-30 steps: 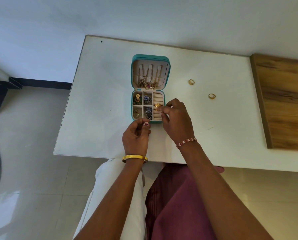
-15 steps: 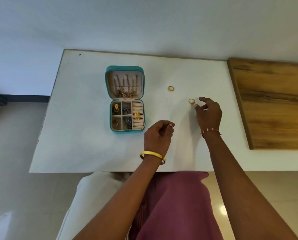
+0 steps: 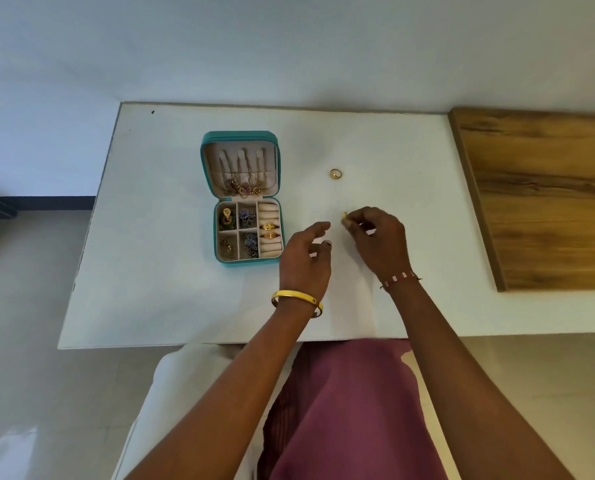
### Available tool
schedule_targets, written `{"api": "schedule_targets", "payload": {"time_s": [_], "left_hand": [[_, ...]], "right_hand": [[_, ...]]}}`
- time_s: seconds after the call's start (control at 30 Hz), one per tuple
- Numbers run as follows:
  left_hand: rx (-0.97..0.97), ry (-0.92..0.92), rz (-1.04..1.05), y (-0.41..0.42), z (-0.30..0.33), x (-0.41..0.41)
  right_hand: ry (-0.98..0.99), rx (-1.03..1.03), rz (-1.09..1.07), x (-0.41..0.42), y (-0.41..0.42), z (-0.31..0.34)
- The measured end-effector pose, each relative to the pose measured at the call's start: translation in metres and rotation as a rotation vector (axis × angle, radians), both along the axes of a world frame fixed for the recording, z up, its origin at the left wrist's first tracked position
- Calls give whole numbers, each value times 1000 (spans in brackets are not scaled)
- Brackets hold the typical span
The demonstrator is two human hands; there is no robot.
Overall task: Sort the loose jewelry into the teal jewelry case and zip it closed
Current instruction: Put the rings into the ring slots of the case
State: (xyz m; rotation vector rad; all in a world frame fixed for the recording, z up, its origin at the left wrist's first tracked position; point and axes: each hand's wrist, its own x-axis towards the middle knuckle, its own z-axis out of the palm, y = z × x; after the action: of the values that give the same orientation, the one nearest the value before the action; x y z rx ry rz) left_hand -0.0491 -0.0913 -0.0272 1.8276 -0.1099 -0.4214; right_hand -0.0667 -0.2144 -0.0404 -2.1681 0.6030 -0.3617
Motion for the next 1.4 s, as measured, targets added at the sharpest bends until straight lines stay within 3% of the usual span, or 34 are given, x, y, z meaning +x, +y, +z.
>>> {"api": "schedule_targets", "payload": {"time_s": [0.17,0.4,0.6,0.97,1.2,1.3,1.4], "left_hand": [[-64,43,46,10,9,12],[-197,122,199,26,11,33],[-277,182,268,29,11,39],[-288,189,328,41,7,34],[-269,191,409,73,2,15],[-268,202,460,89,-5,2],[-260,216,465,97,-10,-3]], "right_hand": [[-7,242,143,0,36,17],[-31,358,68,17,38,26],[22,42,-204,51,5,-3],[196,-231,-161,77,2,-12],[-24,39,-60,48,34,-3],[76,254,91,33,56,11],[231,189,315,28,70,20]]}}
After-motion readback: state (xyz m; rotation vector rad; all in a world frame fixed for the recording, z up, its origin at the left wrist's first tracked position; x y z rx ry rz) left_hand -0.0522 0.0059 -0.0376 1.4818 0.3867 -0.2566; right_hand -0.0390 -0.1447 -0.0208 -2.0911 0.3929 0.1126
